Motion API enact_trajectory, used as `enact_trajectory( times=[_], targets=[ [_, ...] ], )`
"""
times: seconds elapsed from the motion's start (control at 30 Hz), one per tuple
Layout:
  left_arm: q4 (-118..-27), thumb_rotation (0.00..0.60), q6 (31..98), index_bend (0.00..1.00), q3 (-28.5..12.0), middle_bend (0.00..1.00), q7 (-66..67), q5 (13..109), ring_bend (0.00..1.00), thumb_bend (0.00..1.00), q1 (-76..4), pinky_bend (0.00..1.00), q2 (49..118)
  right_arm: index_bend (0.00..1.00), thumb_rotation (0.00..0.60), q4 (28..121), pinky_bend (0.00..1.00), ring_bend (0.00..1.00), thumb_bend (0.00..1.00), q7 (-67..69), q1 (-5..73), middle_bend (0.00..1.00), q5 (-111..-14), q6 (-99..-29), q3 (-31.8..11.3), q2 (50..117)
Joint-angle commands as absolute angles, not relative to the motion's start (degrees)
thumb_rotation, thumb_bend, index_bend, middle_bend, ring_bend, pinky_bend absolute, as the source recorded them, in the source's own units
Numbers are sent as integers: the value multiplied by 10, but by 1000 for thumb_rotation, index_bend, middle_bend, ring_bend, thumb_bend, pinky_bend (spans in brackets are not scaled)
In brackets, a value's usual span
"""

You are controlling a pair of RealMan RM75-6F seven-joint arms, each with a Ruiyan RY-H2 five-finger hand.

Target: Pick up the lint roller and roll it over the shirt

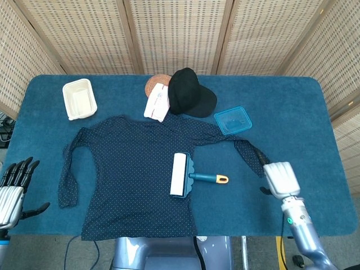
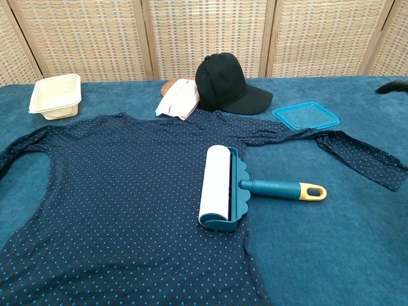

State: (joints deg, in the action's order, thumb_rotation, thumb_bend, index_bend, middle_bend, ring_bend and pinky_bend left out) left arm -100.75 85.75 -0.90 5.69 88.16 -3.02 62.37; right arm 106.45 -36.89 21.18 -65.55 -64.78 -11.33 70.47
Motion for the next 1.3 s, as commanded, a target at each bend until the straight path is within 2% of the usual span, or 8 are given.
enact_trajectory(
  times=[0.03, 0.17, 0.3, 0.47, 0.6, 0.8, 0.93, 1.3],
  targets=[
    [-1006, 600, 851, 0, -13, 0, 55, 873, 0, 0, -33, 0, 624, 0, 600, 1074, 1000, 1000, 0, -511, 336, 1000, -452, -591, -155, 781],
    [-1004, 600, 846, 0, -15, 0, 51, 864, 0, 0, -36, 0, 623, 24, 600, 1054, 1000, 1000, 0, -568, 385, 1000, -363, -618, -158, 830],
    [-1002, 600, 841, 0, -17, 0, 48, 858, 0, 0, -38, 0, 623, 239, 600, 1046, 1000, 1000, 13, -600, 424, 1000, -285, -647, -168, 863],
    [-999, 600, 828, 0, -19, 0, 48, 848, 0, 0, -45, 0, 623, 403, 600, 1018, 1000, 1000, 200, -629, 467, 1000, -259, -718, -163, 938],
    [-998, 600, 827, 0, -18, 0, 47, 848, 0, 0, -46, 0, 623, 432, 600, 1007, 1000, 1000, 259, -638, 482, 1000, -256, -743, -152, 968],
    [-999, 600, 826, 0, -18, 0, 45, 846, 0, 0, -47, 0, 623, 389, 600, 988, 1000, 1000, 295, -644, 494, 1000, -249, -761, -145, 993],
    [-998, 600, 821, 0, -16, 0, 51, 846, 0, 0, -50, 0, 625, 395, 600, 958, 1000, 1000, 363, -653, 502, 1000, -250, -775, -137, 1015],
    [-997, 600, 819, 0, -15, 0, 54, 842, 0, 0, -52, 0, 628, 432, 600, 938, 1000, 1000, 385, -652, 505, 1000, -248, -767, -123, 1036]
  ],
)
